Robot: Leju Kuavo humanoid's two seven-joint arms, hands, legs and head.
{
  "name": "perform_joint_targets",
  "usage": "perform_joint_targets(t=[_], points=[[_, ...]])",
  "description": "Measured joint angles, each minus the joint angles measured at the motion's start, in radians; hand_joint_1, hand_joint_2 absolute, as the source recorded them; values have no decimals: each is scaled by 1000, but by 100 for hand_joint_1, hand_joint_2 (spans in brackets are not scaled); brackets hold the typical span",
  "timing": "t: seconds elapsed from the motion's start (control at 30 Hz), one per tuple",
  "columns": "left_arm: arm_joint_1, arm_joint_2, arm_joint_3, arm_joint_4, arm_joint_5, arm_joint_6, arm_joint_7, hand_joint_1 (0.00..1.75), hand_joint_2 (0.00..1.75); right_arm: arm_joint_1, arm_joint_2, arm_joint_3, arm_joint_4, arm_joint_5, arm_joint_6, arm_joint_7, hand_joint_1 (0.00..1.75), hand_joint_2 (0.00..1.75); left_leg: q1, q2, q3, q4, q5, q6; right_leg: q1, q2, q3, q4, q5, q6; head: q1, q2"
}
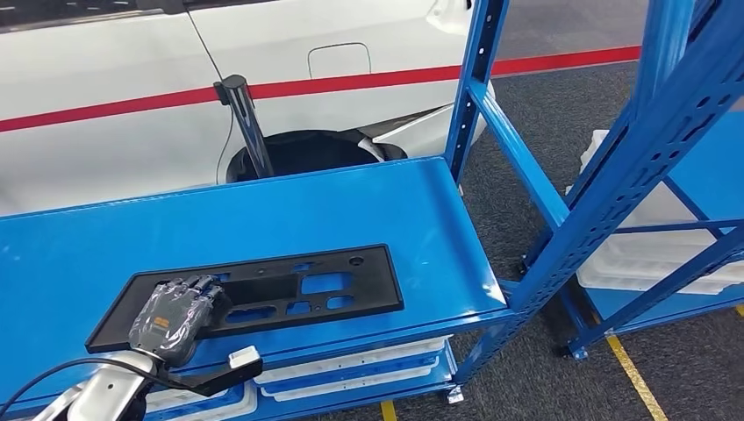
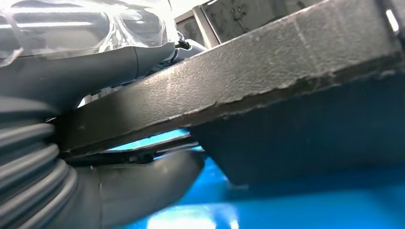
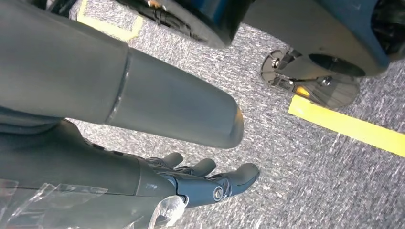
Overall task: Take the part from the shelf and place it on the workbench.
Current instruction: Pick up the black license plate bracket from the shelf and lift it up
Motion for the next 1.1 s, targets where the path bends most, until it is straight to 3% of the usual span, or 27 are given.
perform_joint_targets(t=[0.13, 0.2, 0.27, 0.3, 0.33, 0.37, 0.47, 0.53, 0.67, 0.7, 0.8, 0.83, 0.87, 0.9, 1.0, 1.03, 1.1], points=[[1, 1, 9, 2, -1, 10, 10, 175, 175, -2, -3, 0, 0, 0, -2, 0, 0, 0, 5, 2, 13, -19, 7, 17, -1, 0, 1, 13, -16, 21, 1, 0], [3, 1, 12, 4, -4, 20, 21, 175, 175, -2, -5, 1, 0, 0, -4, -2, 0, 0, 11, 4, 19, -25, 13, 23, -5, -2, -36, 102, -70, 34, 4, 0], [6, 1, 14, 4, -4, 37, 33, 175, 175, -2, -5, 1, 0, -2, -6, -4, 0, 0, 13, 5, 17, -24, 13, 24, -14, -3, -101, 239, -134, 45, 5, 0], [7, 1, 16, 4, -1, 48, 40, 175, 175, -2, -5, 1, 0, -3, -8, -5, 0, 0, 14, 5, 17, -24, 13, 24, -18, -3, -124, 286, -149, 49, 5, 0], [10, 1, 18, 4, 6, 61, 47, 175, 175, -2, -5, 1, 0, -6, -10, -7, 0, 0, 15, 5, 17, -24, 13, 23, -21, -3, -134, 305, -149, 53, 5, 0], [13, 1, 22, 2, 19, 83, 56, 175, 175, -1, -6, 1, 0, -10, -13, -9, 0, 0, 17, 5, 18, -24, 12, 22, -24, -4, -126, 288, -131, 57, 5, 0], [29, -1, 56, -29, 98, 190, 85, 175, 175, 3, -8, 0, 0, -25, -29, -20, 0, 0, 24, 3, 20, -20, 7, 6, -36, -4, -35, 94, -35, 71, 5, 0], [33, -3, 90, -79, 172, 257, 88, 175, 175, 10, -8, 0, 0, -34, -40, -27, 0, 0, 23, 0, 16, -17, 6, -9, -38, 1, 0, 10, -8, 64, 6, 0], [42, -20, 151, -231, 358, 353, 35, 175, 175, 16, -10, -1, 0, -48, -50, -32, 0, 0, 30, -1, 8, -9, -4, -30, -31, 5, -1, 1, -6, 25, 4, 0], [47, -25, 163, -267, 404, 377, 12, 175, 175, 17, -10, -1, 0, -51, -52, -33, 0, 0, 32, 0, -6, 23, -24, -33, -31, 5, 0, -1, -5, 18, 4, 0], [76, -44, 192, -355, 561, 450, -103, 175, 175, 21, -10, -1, 0, -57, -58, -34, 0, 0, 28, 1, -104, 230, -115, -32, -27, 6, 2, -1, -8, 4, 2, 0], [95, -54, 198, -378, 630, 472, -160, 175, 175, 22, -10, -1, 0, -61, -60, -34, 0, 0, 25, 1, -133, 284, -128, -31, -24, 7, 4, -1, -10, 2, 2, 0], [117, -65, 202, -397, 693, 491, -218, 175, 175, 22, -10, -1, 0, -64, -62, -35, 0, 0, 24, 1, -142, 296, -120, -27, -22, 8, 7, -1, -12, 0, 1, 0], [141, -77, 205, -414, 750, 506, -273, 175, 175, 23, -9, -1, 0, -69, -64, -37, 0, 0, 22, 1, -133, 269, -96, -22, -19, 9, 10, -1, -14, -2, 1, 0], [195, -113, 214, -453, 871, 529, -397, 175, 175, 23, -6, -2, 0, -77, -71, -39, 0, 0, 10, 2, -46, 66, -1, 2, -12, 10, 20, -1, -23, 2, 1, 0], [210, -125, 215, -460, 901, 532, -428, 175, 175, 23, -5, -3, 0, -79, -73, -40, 0, 0, 6, 2, -27, 23, 12, 7, -9, 10, 21, 0, -26, 6, 1, 0], [240, -146, 214, -467, 954, 534, -481, 175, 175, 22, -4, -3, 0, -82, -78, -40, 0, 0, 1, 2, -14, -2, 12, 9, -7, 8, 22, -2, -29, 13, 1, 0]])
